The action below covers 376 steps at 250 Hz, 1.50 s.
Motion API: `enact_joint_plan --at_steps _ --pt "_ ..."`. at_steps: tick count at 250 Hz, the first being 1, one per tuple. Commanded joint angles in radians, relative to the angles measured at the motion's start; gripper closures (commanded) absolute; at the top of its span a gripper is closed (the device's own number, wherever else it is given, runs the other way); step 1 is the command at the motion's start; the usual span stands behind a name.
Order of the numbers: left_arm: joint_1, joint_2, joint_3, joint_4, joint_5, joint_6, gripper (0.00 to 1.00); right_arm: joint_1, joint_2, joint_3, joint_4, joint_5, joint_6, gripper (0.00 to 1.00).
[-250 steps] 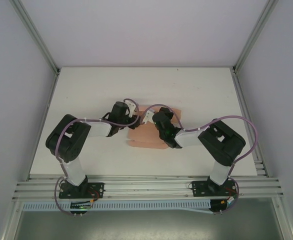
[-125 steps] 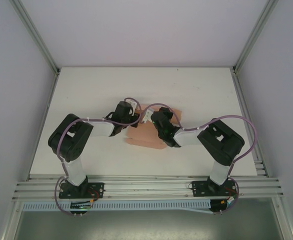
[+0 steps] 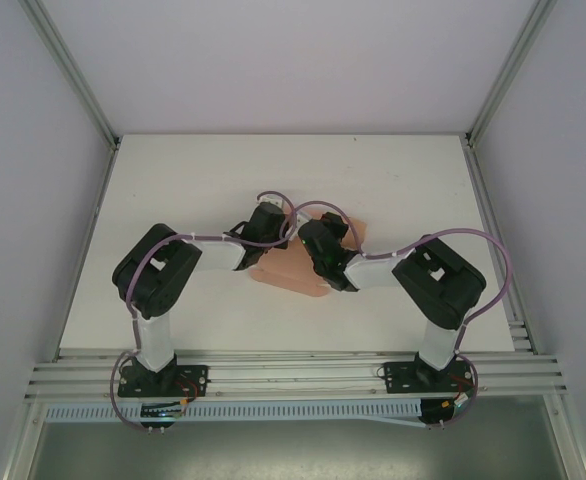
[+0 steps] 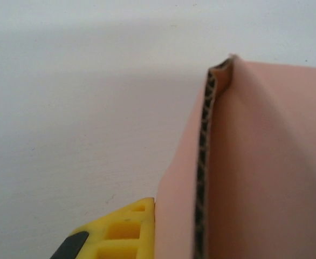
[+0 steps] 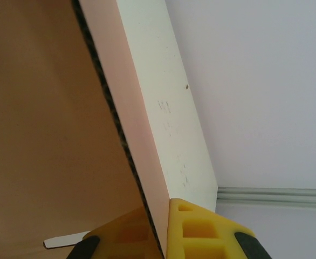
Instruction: Assemble paper box
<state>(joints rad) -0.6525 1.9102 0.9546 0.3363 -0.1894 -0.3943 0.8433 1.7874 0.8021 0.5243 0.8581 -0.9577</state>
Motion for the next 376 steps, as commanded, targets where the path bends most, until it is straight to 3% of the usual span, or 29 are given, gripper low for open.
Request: enact_joint_plan --at_steps 1,39,68,117,143,202,257,265,284,340,376 --pt "0.024 -0.012 -0.029 0.059 0.08 -0.031 0.72 0.021 0.035 -0.016 -0.108 -0.076 0.05 1.0" --pt "0.024 -0.101 -0.069 0.024 0.108 -0.01 0.52 0.017 0.04 -0.011 -0.113 -0.063 0.049 1.0" --pt "0.023 -0.176 -0.102 0.017 0.171 0.01 0.31 0.017 0.043 -0.006 -0.111 -0.051 0.044 1.0" --pt "0.024 -0.254 -0.134 -0.03 0.177 0.029 0.25 0.017 0.04 0.002 -0.11 -0.045 0.043 1.0" --pt "0.024 -0.26 -0.143 -0.082 0.124 0.034 0.3 0.016 0.035 0.001 -0.104 -0.038 0.036 1.0" --pt "0.024 -0.206 -0.082 -0.138 0.127 0.04 0.5 0.019 0.03 0.001 -0.089 -0.031 0.039 1.0" --pt "0.024 -0.094 0.002 -0.157 0.069 0.061 0.67 0.02 0.023 -0.002 -0.081 -0.034 0.034 1.0" --pt "0.024 -0.085 0.011 -0.161 0.068 0.06 0.73 0.02 0.021 0.0 -0.082 -0.032 0.033 1.0" --pt "0.023 -0.078 0.017 -0.159 0.036 0.043 1.0 0.021 0.02 0.0 -0.083 -0.034 0.037 1.0" --pt "0.024 -0.096 -0.033 -0.116 -0.057 0.039 1.0 0.022 0.0 0.009 -0.076 -0.026 0.089 1.0" --pt "0.025 -0.17 -0.108 -0.019 -0.04 0.026 1.0 0.022 -0.087 0.029 -0.108 -0.02 0.201 0.64"
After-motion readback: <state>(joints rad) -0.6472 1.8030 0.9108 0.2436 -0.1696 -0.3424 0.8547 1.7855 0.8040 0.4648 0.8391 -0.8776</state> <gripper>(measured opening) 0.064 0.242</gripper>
